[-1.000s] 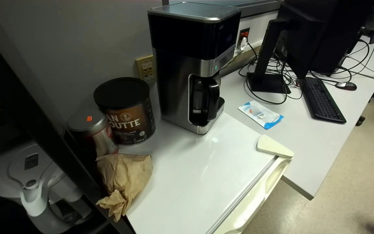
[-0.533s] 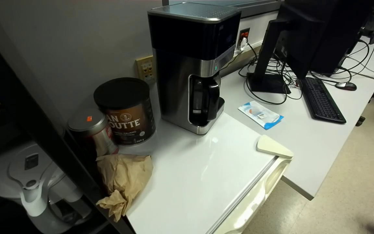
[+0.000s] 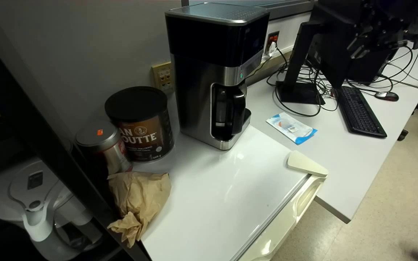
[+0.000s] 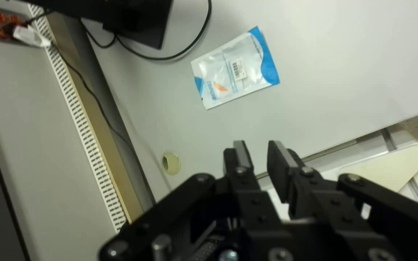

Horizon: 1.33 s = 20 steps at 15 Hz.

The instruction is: Push the coffee maker backwards a bit

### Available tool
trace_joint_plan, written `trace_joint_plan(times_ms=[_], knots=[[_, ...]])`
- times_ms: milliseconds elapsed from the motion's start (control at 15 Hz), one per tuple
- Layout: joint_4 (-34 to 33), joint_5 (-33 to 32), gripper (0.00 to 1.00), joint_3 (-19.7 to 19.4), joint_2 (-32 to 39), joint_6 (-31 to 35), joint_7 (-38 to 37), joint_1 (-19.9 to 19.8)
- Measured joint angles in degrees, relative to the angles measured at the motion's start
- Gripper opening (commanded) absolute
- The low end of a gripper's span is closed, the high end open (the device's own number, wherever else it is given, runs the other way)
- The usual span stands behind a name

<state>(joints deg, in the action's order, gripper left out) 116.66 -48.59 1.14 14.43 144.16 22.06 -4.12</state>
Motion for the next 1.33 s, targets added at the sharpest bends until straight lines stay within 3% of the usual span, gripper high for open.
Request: trace_joint_plan(times_ms=[467, 800, 1333], knots=[[-6.1, 0.0, 0.0, -0.2, 8.7, 16.4, 7.5, -0.4], [-9.0, 0.0, 0.0, -0.4, 12.8, 24.1, 10.4, -0.8], [-16.1, 0.0, 0.0, -0.6, 18.8, 27.7, 11.6, -0.5]])
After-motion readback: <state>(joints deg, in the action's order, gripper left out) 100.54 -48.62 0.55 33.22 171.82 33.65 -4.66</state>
